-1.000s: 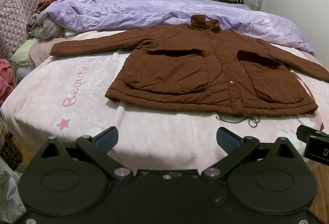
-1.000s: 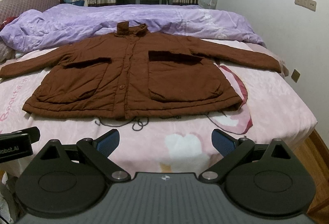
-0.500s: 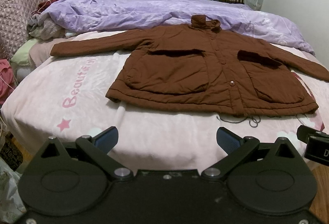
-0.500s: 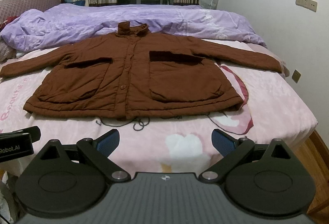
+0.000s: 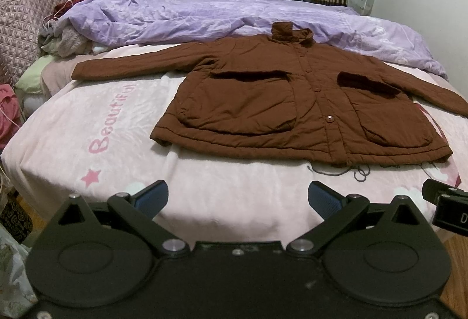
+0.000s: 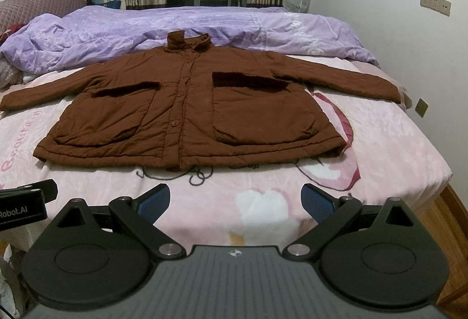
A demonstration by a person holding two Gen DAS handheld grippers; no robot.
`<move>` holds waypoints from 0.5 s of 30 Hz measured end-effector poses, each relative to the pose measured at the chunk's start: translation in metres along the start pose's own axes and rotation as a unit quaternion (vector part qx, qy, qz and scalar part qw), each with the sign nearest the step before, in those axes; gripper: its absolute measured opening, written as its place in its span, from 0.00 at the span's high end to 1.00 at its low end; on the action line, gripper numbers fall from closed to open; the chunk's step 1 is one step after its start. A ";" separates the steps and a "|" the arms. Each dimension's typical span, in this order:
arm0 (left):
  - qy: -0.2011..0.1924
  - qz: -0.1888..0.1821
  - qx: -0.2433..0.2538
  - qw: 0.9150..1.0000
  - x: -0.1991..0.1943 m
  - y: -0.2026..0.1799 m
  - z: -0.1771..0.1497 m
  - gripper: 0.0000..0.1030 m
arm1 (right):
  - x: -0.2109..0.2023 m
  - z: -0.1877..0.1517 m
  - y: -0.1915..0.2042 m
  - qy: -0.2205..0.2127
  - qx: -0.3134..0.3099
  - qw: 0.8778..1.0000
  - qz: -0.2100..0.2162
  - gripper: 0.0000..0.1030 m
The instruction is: Fold large clothes
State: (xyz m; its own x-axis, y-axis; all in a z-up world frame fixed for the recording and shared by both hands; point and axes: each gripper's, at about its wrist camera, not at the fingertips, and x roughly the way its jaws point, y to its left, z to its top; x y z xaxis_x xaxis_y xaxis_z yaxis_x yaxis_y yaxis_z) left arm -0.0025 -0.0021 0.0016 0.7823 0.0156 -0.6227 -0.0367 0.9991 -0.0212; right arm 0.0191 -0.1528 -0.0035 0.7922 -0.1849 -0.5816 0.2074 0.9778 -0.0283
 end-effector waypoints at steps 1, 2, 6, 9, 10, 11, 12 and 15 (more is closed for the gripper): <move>0.000 -0.001 0.000 1.000 0.000 0.000 0.000 0.00 | 0.001 0.001 -0.001 0.000 0.000 1.000 0.000 0.00; 0.000 -0.001 0.000 1.000 0.000 0.000 0.000 0.00 | 0.001 -0.001 0.000 0.001 0.001 1.000 0.001 0.00; 0.000 -0.001 0.000 1.000 0.000 0.000 0.000 0.00 | 0.001 -0.002 0.000 0.002 0.000 1.000 0.001 0.00; 0.001 -0.001 0.000 1.000 0.001 0.000 0.000 0.00 | 0.002 -0.002 0.000 0.003 0.001 1.000 0.001 0.00; 0.002 -0.002 0.000 1.000 0.001 0.000 -0.001 0.00 | 0.001 -0.002 0.002 0.003 0.001 1.000 0.001 0.00; 0.003 -0.002 0.000 1.000 0.002 0.000 -0.001 0.00 | 0.002 -0.002 0.002 0.004 0.001 1.000 0.001 0.00; 0.004 -0.002 0.000 1.000 0.003 0.000 -0.001 0.00 | 0.003 -0.003 0.002 0.005 0.002 1.000 0.001 0.00; 0.007 -0.006 -0.001 1.000 0.007 0.001 0.001 0.00 | 0.007 -0.003 0.002 0.009 0.003 1.000 0.005 0.00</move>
State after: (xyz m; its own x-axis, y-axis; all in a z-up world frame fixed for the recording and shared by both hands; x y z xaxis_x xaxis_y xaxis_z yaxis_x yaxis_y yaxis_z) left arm 0.0036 -0.0013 -0.0019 0.7734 0.0039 -0.6339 -0.0293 0.9991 -0.0296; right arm 0.0238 -0.1522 -0.0101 0.7838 -0.1742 -0.5960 0.2043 0.9787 -0.0174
